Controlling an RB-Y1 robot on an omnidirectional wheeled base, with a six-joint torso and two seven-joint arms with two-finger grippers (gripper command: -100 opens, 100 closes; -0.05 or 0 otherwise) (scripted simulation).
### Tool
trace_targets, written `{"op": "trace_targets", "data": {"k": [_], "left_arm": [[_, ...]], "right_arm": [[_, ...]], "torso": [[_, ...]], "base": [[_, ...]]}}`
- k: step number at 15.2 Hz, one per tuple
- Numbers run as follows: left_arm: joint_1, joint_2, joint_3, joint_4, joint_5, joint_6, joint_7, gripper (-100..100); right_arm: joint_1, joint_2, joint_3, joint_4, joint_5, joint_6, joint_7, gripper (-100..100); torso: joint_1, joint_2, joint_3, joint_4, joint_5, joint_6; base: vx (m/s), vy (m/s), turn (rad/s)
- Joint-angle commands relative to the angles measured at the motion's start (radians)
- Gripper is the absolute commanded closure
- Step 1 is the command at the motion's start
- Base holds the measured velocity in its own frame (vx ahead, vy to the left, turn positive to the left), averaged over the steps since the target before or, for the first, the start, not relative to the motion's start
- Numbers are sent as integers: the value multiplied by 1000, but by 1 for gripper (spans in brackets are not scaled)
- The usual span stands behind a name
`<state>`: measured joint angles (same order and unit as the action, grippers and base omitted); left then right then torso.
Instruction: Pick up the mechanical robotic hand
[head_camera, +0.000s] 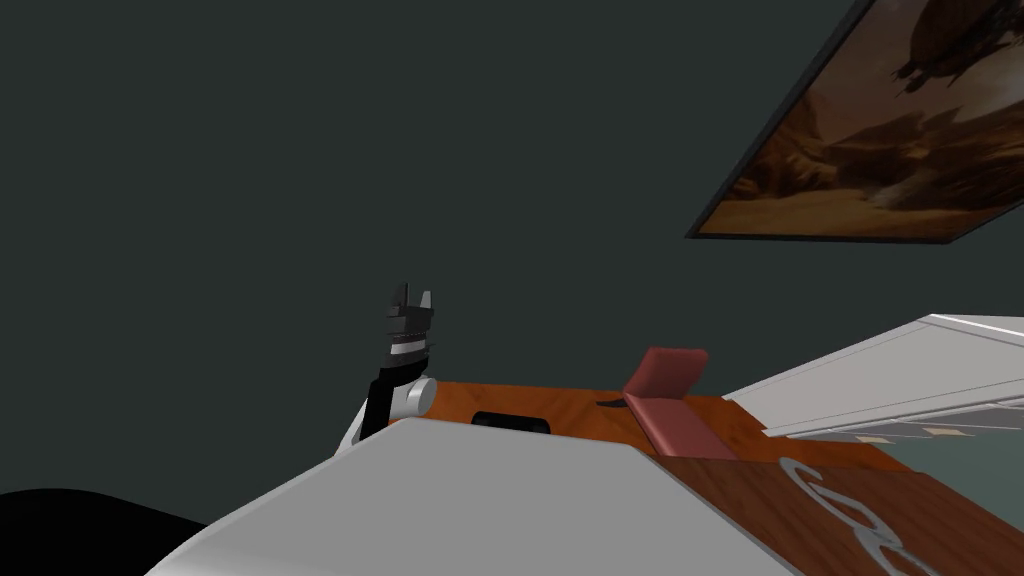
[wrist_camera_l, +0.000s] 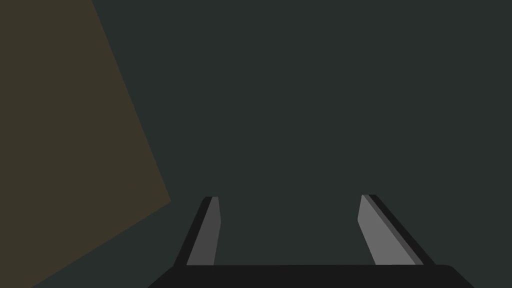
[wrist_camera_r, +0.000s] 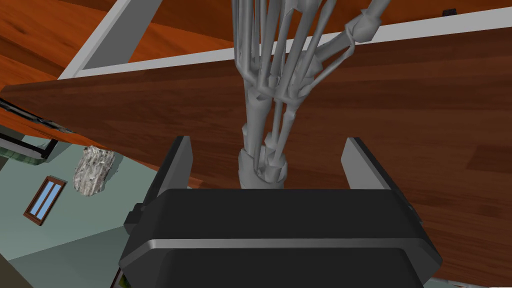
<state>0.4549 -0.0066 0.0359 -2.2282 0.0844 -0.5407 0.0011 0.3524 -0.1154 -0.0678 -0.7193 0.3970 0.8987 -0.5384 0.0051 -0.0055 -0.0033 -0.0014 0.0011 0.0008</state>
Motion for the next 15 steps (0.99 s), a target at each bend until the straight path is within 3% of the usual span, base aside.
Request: {"op": "trace_targets", "data": {"k": [1,10,12,13,15], "left_arm": [[0,0,0,0,0,0,0,0],[0,0,0,0,0,0,0,0],[0,0,0,0,0,0,0,0],[0,0,0,0,0,0,0,0],[0,0,0,0,0,0,0,0]], "right_arm": [[-13,-4,-3,36,3,-23,-6,-100],[-90,-36,-25,233,14,-154,-39,-100],[-85,-34,-23,221,14,-142,-36,-100],[-87,-35,-24,227,14,-147,-38,100],[-87,-35,-24,226,14,-147,-38,100]], "torso": [[0,0,0,0,0,0],[-13,4,2,-1,-6,2],[-14,4,2,0,-7,2],[-14,5,2,0,-7,2],[-14,5,2,0,-7,2]], "base": [[9,11,-7],[9,13,-8],[3,4,-6],[0,0,0],[0,0,0]]}}
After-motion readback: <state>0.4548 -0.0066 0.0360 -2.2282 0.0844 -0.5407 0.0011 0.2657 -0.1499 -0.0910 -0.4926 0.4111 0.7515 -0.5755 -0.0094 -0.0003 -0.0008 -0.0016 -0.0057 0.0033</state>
